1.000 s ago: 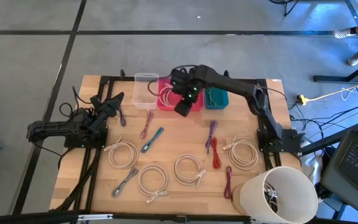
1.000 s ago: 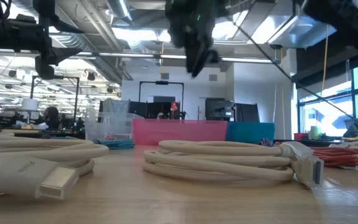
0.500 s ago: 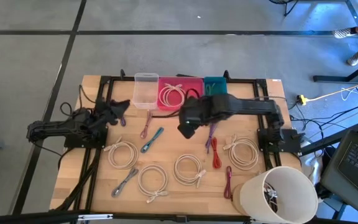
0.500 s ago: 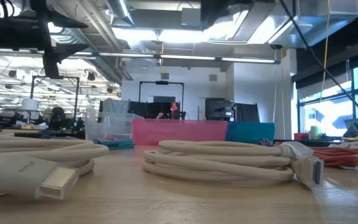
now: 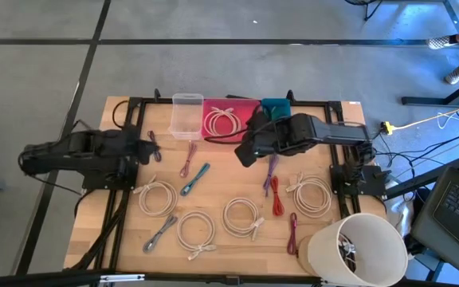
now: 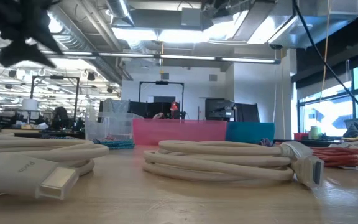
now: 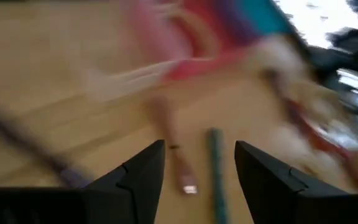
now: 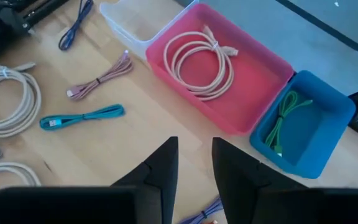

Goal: Pick & Place USB Port
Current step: Put the violet and black charger cable into the transparent bin

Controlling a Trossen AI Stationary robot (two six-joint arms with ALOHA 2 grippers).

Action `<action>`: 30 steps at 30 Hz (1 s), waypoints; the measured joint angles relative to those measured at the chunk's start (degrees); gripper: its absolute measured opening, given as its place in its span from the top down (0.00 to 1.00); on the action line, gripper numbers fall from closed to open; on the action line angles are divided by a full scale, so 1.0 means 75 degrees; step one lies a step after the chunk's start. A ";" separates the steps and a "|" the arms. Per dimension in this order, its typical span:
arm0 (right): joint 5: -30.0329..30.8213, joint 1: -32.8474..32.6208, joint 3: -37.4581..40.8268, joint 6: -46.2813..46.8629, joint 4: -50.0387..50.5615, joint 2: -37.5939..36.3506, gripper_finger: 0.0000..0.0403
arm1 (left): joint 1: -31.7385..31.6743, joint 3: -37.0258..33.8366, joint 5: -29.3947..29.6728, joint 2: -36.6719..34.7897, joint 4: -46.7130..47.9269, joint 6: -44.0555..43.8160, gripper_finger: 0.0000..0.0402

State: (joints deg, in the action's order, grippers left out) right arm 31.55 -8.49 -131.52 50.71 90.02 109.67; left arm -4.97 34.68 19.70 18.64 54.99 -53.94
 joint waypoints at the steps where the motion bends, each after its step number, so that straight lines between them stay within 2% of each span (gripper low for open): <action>1: 0.0002 0.0022 0.0000 -0.0022 0.0000 0.0000 0.75 | 0.0000 0.0164 0.0280 0.0314 0.0446 -0.0612 0.54; 6: 0.0000 0.0101 0.0059 -0.0029 0.0000 0.0000 0.75 | -0.0006 0.0238 0.0578 0.1742 0.2002 -0.2387 0.56; 13: -0.0012 0.0101 0.0079 -0.0250 -0.0002 0.0003 0.75 | -0.0256 0.0098 0.0766 0.3471 0.1880 -0.2704 0.61; 19: -0.0029 0.0101 0.0079 -0.0575 0.0000 0.0006 0.75 | -0.0924 0.0096 0.0713 0.4360 0.1745 -0.2633 0.61; 26: -0.0012 0.0145 0.0079 -0.1071 -0.0003 0.0006 0.75 | -0.1788 -0.0056 -0.0099 0.5063 0.0131 -0.1302 0.60; 30: -0.0014 0.0160 0.0079 -0.1225 -0.0001 0.0006 0.75 | -0.2091 -0.0091 -0.0220 0.5484 0.0144 -0.1160 0.60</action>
State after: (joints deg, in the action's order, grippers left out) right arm 31.45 -7.29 -130.93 41.52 90.01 109.71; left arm -20.65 34.00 18.04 59.76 56.07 -62.64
